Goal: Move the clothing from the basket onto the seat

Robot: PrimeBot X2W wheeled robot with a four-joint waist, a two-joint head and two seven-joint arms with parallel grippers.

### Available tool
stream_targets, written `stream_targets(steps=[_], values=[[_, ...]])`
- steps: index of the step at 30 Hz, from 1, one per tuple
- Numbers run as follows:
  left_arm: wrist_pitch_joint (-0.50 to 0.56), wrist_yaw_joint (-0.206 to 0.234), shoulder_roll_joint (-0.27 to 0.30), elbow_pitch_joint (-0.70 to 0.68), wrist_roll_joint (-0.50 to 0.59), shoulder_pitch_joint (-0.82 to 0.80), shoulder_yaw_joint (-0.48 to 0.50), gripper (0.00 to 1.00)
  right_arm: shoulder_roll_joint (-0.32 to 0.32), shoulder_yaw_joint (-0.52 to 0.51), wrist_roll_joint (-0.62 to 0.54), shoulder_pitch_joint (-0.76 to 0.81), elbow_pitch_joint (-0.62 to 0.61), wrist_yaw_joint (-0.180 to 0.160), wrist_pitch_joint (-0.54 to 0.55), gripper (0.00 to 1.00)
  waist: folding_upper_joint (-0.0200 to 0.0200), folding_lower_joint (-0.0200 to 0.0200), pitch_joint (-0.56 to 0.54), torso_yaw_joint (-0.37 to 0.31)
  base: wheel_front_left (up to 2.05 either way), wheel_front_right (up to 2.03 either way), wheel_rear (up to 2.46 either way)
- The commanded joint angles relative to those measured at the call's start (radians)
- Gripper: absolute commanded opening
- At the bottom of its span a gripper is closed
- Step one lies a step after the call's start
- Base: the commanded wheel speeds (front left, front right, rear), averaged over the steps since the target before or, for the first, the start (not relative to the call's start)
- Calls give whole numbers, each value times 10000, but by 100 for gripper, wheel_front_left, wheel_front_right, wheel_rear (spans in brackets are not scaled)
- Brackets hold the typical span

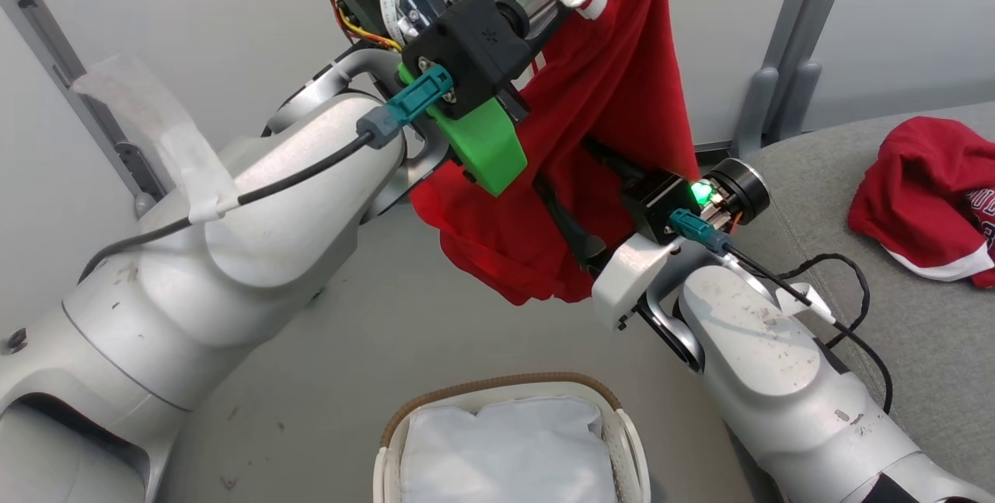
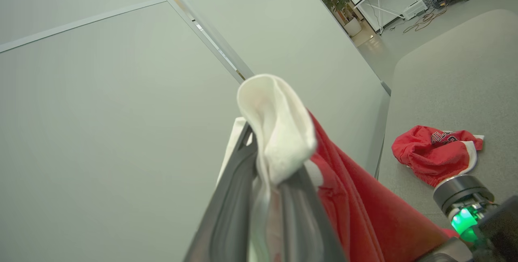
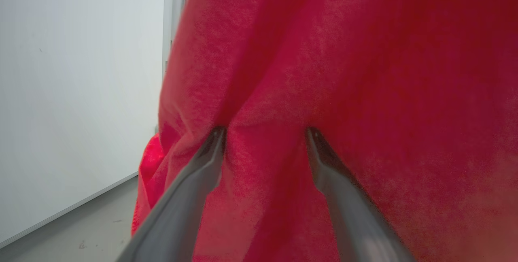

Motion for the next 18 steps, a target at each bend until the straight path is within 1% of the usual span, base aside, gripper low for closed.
stream_targets(steps=[1, 2, 3, 5, 10, 12, 18], values=[[-71, 2, -76, -84, -127, 95, 31, 0, -31, 50, 139, -141, 126, -11, -46, 100, 0, 1, -5, 56, 0, 0, 0], [-59, 2, -103, -113, -159, 118, 15, 0, -31, 80, 194, -196, 187, -11, -46, 99, 0, 1, -5, 78, 0, 0, 0], [-56, 2, -141, -149, -216, 156, 0, 0, -31, 107, 255, -260, 255, -11, -46, 45, 0, 1, -1, 100, 0, 0, 0], [-60, 2, -194, -224, -267, 210, -18, 0, -31, 154, 362, -315, 337, -11, -46, 36, 0, 1, 3, 139, 0, 0, 0], [-45, 26, -251, -386, -349, 259, -64, 0, -31, 317, 529, -475, 302, -11, -46, 20, 0, 1, 31, 198, 0, 0, 0], [-36, 52, -257, -421, -358, 259, -84, 0, -31, 366, 546, -521, 264, -11, -46, 0, 0, 1, 44, 207, 0, 0, 0], [-26, 113, -106, -328, -439, 357, -85, 0, -31, 479, 500, -402, 148, -11, -47, 0, 0, 1, 87, 178, 0, 0, 0]])
